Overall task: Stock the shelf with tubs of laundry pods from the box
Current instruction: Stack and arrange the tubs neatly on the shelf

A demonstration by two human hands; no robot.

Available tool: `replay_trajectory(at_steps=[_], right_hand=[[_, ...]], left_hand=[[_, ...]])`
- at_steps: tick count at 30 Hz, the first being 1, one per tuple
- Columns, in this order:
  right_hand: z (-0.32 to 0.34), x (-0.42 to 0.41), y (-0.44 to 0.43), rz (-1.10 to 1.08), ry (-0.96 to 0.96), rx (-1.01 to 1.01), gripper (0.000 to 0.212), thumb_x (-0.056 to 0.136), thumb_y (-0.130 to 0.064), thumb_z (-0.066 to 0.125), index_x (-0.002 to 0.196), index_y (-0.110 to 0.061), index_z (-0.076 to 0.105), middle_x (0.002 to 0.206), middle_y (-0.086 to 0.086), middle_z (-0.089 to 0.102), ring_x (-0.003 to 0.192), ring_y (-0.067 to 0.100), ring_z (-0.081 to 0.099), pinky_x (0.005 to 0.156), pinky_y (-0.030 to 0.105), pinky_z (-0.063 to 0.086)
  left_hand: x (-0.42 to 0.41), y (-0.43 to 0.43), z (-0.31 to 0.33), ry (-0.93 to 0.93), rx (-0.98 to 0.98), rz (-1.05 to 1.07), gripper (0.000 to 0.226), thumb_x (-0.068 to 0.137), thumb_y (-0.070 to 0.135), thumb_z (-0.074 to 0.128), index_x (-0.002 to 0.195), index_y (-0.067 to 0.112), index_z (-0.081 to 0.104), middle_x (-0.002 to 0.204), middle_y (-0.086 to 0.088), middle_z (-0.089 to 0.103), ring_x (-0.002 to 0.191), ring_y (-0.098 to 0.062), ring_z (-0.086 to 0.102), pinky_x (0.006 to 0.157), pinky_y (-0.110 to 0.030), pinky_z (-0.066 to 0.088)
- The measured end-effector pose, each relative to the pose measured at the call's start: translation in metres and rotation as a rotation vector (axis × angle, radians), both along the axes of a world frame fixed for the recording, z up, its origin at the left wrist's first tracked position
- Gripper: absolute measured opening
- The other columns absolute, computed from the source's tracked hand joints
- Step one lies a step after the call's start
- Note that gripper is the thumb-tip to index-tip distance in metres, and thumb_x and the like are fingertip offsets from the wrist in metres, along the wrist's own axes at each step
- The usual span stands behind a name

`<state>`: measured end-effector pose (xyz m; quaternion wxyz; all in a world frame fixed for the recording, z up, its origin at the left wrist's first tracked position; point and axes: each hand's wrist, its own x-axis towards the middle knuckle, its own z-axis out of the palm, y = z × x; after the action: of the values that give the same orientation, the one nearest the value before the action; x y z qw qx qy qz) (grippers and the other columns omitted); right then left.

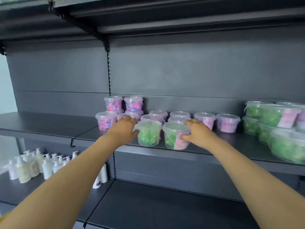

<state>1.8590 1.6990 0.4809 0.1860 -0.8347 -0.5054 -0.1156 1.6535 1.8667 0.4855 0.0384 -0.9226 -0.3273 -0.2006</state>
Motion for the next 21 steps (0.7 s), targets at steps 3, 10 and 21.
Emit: replay_trajectory(at_steps=[3, 10, 21], right_hand=[[-0.01, -0.002, 0.017, -0.056, 0.032, 0.048, 0.068, 0.082, -0.045, 0.064, 0.137, -0.011, 0.043, 0.142, 0.01, 0.041, 0.129, 0.028, 0.039, 0.106, 0.038, 0.036], [-0.036, 0.005, 0.037, -0.104, 0.141, 0.222, 0.066, 0.075, -0.042, 0.073, 0.128, -0.009, 0.053, 0.134, 0.008, 0.049, 0.126, 0.025, 0.04, 0.104, 0.029, 0.033], [-0.07, 0.004, 0.057, -0.111, 0.532, 0.692, 0.084, 0.068, -0.028, 0.082, 0.139, -0.019, 0.038, 0.136, 0.004, 0.039, 0.124, 0.017, 0.042, 0.102, 0.024, 0.035]], left_hand=[[0.015, 0.023, -0.01, -0.031, -0.052, -0.078, 0.05, 0.094, 0.036, 0.047, 0.138, 0.013, 0.038, 0.139, -0.011, 0.038, 0.124, -0.031, 0.04, 0.101, -0.042, 0.039], [0.044, 0.056, -0.039, -0.186, -0.219, -0.215, 0.061, 0.091, 0.04, 0.052, 0.142, 0.016, 0.03, 0.144, -0.009, 0.027, 0.112, -0.035, 0.052, 0.103, -0.045, 0.039], [0.067, 0.069, -0.082, -0.651, -0.703, -0.418, 0.084, 0.072, 0.047, 0.07, 0.137, 0.018, 0.025, 0.135, -0.004, 0.043, 0.122, -0.018, 0.047, 0.102, -0.032, 0.041]])
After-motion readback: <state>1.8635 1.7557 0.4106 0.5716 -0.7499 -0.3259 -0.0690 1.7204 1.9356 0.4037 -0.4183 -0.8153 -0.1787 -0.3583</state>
